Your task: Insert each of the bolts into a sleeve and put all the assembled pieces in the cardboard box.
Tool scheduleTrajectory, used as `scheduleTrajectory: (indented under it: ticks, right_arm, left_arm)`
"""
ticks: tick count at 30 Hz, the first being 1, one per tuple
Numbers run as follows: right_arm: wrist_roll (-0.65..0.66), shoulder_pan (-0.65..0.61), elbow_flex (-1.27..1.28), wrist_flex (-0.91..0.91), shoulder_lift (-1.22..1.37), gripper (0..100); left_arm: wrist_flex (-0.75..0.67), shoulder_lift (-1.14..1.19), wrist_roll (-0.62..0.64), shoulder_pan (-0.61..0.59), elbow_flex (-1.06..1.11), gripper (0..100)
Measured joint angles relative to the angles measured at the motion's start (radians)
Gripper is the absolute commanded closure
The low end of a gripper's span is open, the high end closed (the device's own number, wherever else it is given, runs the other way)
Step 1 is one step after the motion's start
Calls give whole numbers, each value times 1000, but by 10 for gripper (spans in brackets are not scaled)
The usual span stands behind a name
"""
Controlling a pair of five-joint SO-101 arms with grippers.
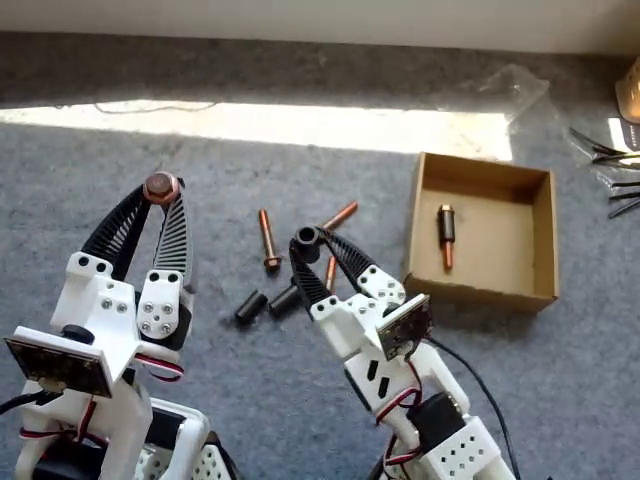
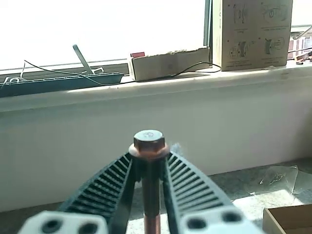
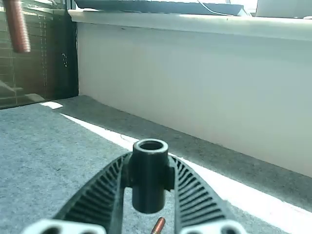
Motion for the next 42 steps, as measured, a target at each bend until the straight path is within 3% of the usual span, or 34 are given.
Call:
scheduleTrajectory:
  ticks: [10, 17, 21, 31, 42]
  right_arm:
    - [-5, 3, 0, 29, 0, 995]
    - [-5, 3, 0, 29, 0, 995]
    - [-5, 3, 0, 29, 0, 995]
    - [-5, 3, 0, 29, 0, 995]
    - [-5, 3, 0, 29, 0, 995]
  left_arm:
    - [-273, 12, -2, 2, 235, 995]
    - [-407, 12, 31, 109, 261, 994]
    - [-427, 23, 31, 118, 261, 994]
    - [-428, 394, 35, 123, 51, 994]
    - [-428, 460, 35, 118, -35, 992]
